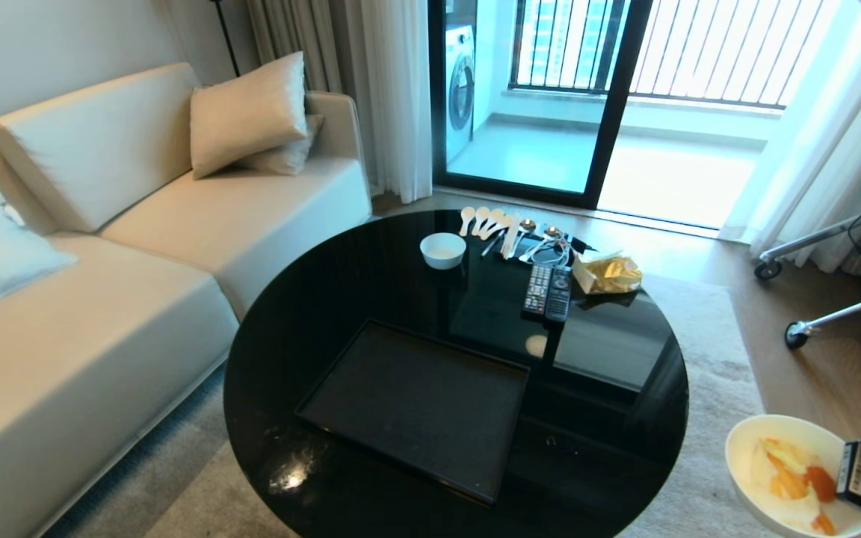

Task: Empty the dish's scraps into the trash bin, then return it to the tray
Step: Move the bowl over the trash can

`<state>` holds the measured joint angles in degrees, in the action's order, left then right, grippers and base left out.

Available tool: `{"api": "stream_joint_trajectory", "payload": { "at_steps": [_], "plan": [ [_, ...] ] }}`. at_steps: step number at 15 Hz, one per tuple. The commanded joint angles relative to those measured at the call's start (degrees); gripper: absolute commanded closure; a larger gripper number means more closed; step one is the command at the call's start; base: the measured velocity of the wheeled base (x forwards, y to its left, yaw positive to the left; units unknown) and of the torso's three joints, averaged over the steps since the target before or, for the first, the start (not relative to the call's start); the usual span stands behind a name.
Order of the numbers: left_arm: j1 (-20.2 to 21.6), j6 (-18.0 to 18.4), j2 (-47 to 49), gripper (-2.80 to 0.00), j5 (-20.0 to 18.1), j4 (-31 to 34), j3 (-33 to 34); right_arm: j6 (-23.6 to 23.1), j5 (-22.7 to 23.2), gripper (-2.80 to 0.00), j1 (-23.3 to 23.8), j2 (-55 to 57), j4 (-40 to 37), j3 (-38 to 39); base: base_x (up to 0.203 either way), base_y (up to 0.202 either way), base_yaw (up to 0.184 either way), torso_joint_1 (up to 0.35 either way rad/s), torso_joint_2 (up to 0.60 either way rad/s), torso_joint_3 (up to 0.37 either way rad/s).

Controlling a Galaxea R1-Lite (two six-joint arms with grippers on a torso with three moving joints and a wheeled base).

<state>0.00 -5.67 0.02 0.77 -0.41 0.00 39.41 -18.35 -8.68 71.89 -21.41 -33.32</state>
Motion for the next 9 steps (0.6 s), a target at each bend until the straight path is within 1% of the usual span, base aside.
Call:
{"api": "stream_joint_trajectory", "payload": {
  "at_steps": [1, 5, 9],
  "plan": [
    [0.00, -0.04, -0.02, 0.00, 0.02, -0.02, 0.00, 0.14, -0.11, 0.00, -0.02, -0.87, -0.13, 0.89, 0.000, 0.000, 0.000, 0.000, 0.00, 0.000],
    [0.00, -0.04, -0.02, 0.00, 0.02, -0.02, 0.00, 0.16, -0.11, 0.00, -0.02, -1.91, -0.21, 1.30, 0.000, 0.000, 0.000, 0.000, 0.00, 0.000],
    [0.00, -0.04, -0.02, 0.00, 0.02, -0.02, 0.00, 0.14, -0.11, 0.00, -0.02, -5.00, -0.21, 5.48, 0.000, 0.000, 0.000, 0.000, 0.00, 0.000]
  ]
}}
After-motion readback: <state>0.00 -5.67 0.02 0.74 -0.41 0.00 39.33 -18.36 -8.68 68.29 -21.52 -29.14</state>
